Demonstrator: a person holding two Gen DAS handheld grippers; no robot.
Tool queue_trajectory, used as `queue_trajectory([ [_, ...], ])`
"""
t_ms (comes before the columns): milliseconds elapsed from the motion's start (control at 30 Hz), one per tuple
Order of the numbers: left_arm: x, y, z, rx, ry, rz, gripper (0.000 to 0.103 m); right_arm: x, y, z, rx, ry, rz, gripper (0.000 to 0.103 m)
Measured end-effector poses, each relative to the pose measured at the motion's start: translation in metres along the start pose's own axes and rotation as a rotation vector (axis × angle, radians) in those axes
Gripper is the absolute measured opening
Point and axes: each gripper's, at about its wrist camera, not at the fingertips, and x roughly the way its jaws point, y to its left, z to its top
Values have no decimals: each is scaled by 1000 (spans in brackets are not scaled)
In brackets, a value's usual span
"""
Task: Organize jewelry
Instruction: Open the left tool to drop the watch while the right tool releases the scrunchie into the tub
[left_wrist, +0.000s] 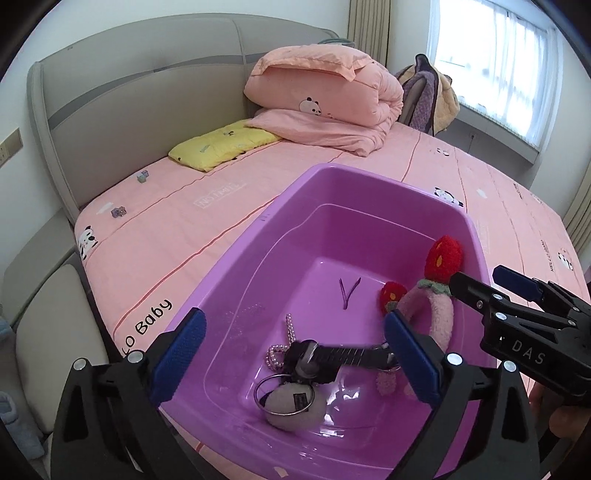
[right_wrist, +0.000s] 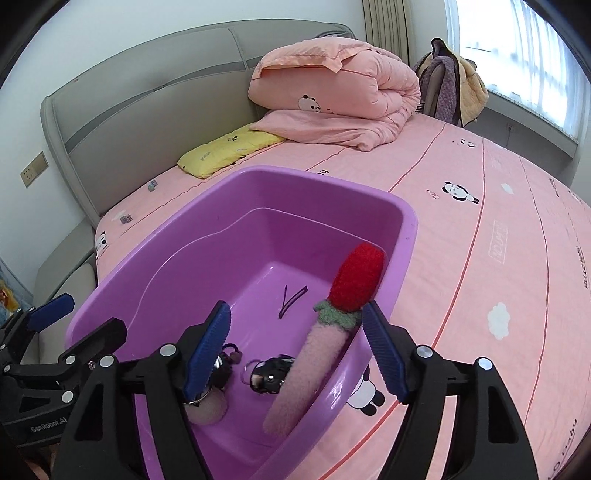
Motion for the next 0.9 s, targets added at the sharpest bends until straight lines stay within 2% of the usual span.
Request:
queue_trajectory([
  [533,-3,-4,-2,-22,44,-4,95,-10,-4,-9,14,-7,8,70],
  [900,-4,-2,-3,-33,42,3,95,-14,-3,-15,3,-8,0,70],
])
